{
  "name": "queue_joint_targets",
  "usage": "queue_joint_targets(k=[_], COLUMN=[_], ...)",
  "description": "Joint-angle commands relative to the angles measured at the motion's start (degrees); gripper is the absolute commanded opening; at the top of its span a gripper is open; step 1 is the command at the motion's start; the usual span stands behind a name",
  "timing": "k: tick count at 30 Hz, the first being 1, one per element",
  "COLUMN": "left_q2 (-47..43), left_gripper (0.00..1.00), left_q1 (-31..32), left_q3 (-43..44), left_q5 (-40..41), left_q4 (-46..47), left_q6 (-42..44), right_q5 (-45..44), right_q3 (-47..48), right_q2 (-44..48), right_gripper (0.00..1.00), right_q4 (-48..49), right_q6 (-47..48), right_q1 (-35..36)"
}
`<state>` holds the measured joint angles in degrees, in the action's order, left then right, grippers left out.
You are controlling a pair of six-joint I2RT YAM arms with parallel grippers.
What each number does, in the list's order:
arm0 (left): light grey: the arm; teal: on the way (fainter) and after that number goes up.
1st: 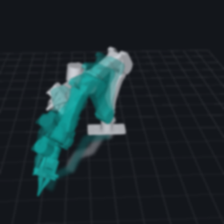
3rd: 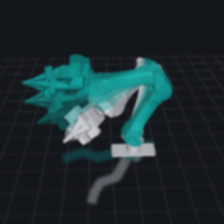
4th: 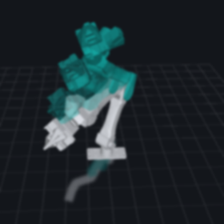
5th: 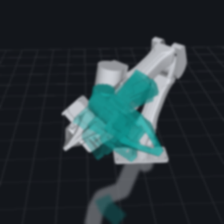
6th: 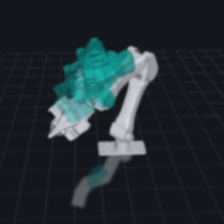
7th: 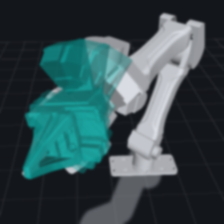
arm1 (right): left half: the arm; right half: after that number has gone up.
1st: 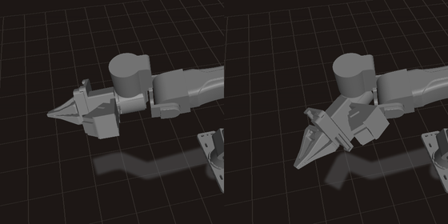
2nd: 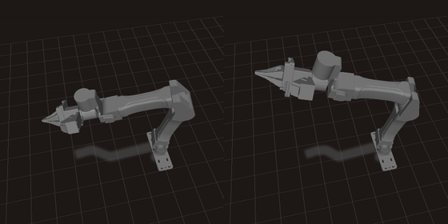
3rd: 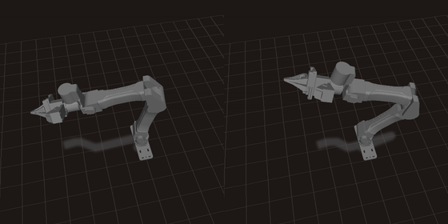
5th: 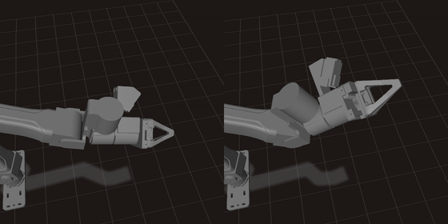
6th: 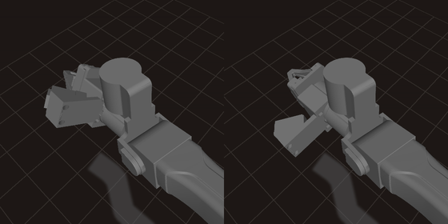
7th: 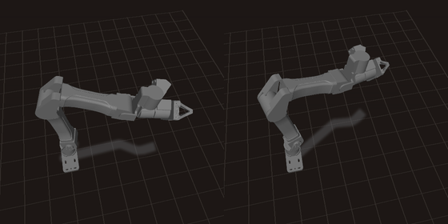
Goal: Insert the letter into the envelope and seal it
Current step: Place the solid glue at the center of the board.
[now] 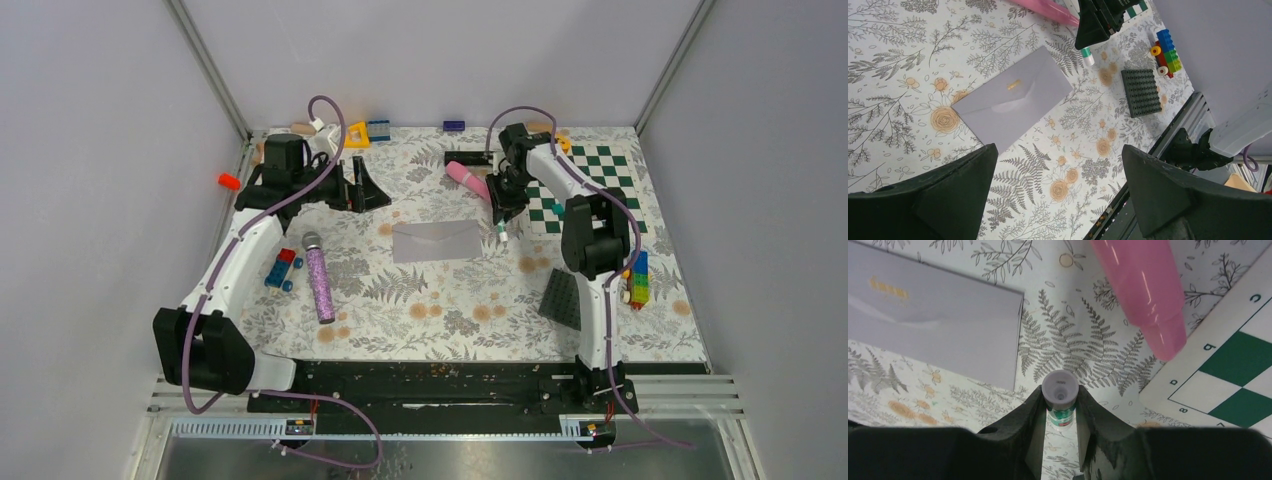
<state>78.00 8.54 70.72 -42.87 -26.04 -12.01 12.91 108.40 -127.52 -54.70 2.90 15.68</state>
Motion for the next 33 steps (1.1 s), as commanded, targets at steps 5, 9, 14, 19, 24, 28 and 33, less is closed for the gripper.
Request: queue_joint_targets(k=[5, 9, 14, 19, 24, 28, 33], left_q2=[-2.15, -2.35, -2.81, -2.94, -3.18, -3.50, -3.89], left_gripper=[0.99, 0.99, 0.99, 0.99, 0.99, 0.99, 0.99], left_q1=[-0.10, -0.10, -0.10, -0.10, -0.10, -0.10, -0.14], left_q3=[-1.28, -1.41, -1.61, -1.52, -1.49, -1.57, -1.77], left_q5=[2.89, 3.05, 3.27, 3.23, 3.27, 2.94, 2.71], left_q4=[1.43, 1.43, 1.69, 1.70, 1.69, 1.70, 1.70], left_q6=[0.67, 0.58, 0.60, 0.50, 0.58, 0.63, 0.72], right_q5=[-6.35, -8.05, -9.74, -10.77, -11.36, -12.02, -13.30], right_q3=[7.69, 10.69, 12.03, 13.06, 13.37, 13.40, 13.24], right_q2=[-5.30, -7.61, -9.40, -10.20, -10.44, -10.14, -9.87], right_gripper=[0.13, 0.14, 0.18, 0.31, 0.40, 0.46, 0.50], right_q4=[-2.43, -3.58, -3.76, -4.02, -4.36, -4.41, -4.41], right_q6=[-3.34, -4.55, -4.71, -4.75, -4.71, -4.66, -4.69], right_q1=[2.99, 3.52, 3.73, 3.74, 3.83, 3.83, 4.00])
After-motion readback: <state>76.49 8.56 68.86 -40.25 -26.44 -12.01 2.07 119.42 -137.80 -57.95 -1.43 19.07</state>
